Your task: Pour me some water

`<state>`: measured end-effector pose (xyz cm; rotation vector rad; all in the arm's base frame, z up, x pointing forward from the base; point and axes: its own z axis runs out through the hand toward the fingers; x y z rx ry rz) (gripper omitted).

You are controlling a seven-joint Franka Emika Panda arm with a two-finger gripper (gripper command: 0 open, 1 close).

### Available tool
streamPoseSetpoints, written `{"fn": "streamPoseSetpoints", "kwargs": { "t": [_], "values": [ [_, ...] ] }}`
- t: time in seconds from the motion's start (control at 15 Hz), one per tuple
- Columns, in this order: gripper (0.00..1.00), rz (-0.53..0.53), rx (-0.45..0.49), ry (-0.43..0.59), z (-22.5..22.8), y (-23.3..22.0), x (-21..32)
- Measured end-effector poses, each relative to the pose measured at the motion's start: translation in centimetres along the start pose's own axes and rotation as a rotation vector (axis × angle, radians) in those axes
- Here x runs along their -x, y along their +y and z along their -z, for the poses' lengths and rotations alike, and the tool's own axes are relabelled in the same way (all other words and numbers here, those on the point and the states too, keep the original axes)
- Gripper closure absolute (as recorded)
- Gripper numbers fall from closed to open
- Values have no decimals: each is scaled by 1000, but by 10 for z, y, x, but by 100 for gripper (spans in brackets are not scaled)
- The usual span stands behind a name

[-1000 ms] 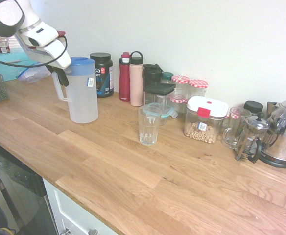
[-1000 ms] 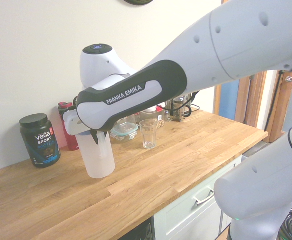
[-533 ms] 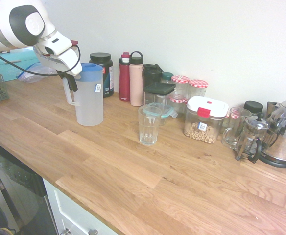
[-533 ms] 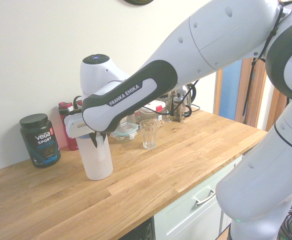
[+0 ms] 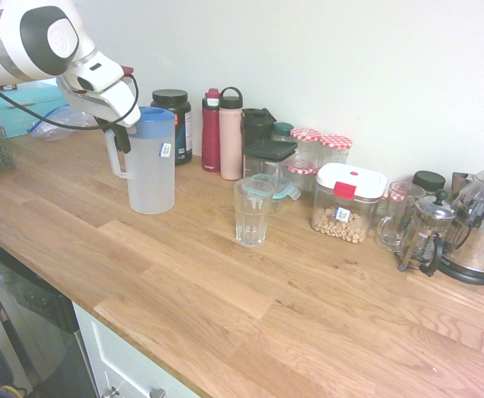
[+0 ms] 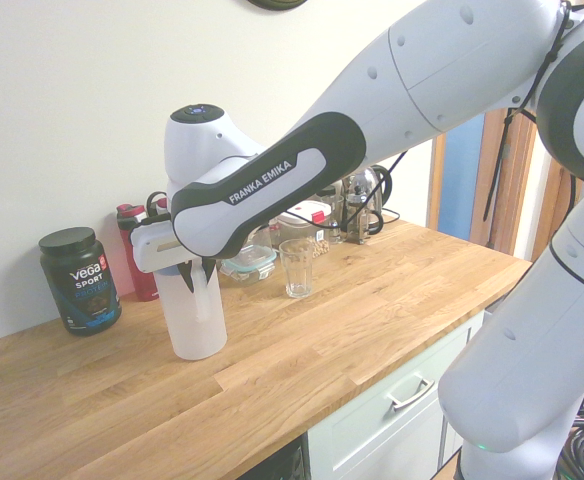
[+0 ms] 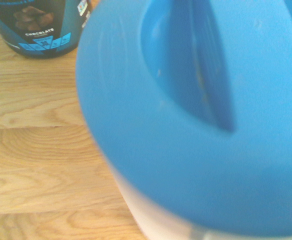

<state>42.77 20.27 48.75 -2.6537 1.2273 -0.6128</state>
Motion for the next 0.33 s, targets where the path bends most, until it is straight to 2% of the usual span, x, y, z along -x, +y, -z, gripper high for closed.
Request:
{"fn": "streamPoseSetpoints", "kwargs": {
  "t": [0.2, 0.33],
  "values": [
    [0, 18, 32, -12, 26, 12, 9],
    [0, 60, 81, -89, 52, 28, 20]
  ]
}}
